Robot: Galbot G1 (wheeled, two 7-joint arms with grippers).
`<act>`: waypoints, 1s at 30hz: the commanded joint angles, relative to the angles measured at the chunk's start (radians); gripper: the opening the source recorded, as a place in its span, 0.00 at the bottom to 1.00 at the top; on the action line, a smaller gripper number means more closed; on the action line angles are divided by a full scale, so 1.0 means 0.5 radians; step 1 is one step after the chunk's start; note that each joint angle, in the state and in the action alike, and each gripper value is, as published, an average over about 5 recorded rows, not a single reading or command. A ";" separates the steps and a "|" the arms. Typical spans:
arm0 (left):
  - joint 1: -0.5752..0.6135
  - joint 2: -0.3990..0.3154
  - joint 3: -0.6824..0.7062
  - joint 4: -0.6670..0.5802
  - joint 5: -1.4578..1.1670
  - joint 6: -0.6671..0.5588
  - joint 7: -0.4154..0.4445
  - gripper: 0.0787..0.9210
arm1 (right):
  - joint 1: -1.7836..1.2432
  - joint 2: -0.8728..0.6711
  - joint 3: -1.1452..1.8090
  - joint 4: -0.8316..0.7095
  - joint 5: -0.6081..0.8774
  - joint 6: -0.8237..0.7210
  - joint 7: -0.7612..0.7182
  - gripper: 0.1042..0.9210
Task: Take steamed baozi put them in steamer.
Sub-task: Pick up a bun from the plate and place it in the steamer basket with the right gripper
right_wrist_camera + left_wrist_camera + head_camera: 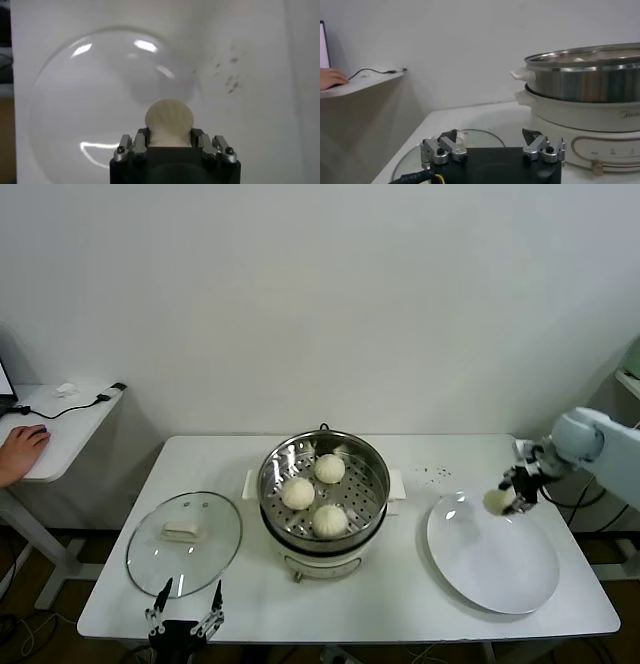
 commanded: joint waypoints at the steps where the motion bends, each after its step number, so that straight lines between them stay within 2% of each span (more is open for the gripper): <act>1: 0.014 0.012 0.052 -0.038 -0.036 0.018 0.003 0.88 | 1.064 0.389 -0.709 0.114 0.786 -0.163 -0.011 0.54; 8: 0.027 0.061 0.091 -0.054 -0.053 0.007 0.002 0.88 | 1.315 0.795 -0.908 0.203 1.232 -0.307 0.060 0.54; 12: 0.038 0.085 0.114 -0.071 -0.075 0.004 0.002 0.88 | 1.332 1.016 -0.961 0.237 1.389 -0.378 0.130 0.55; 19: 0.013 0.091 0.155 -0.081 -0.075 0.032 0.000 0.88 | 1.163 1.237 -0.992 0.310 1.433 -0.478 0.252 0.54; 30: -0.002 0.099 0.149 -0.060 -0.107 0.034 -0.001 0.88 | 0.906 1.313 -1.086 0.314 1.326 -0.559 0.387 0.54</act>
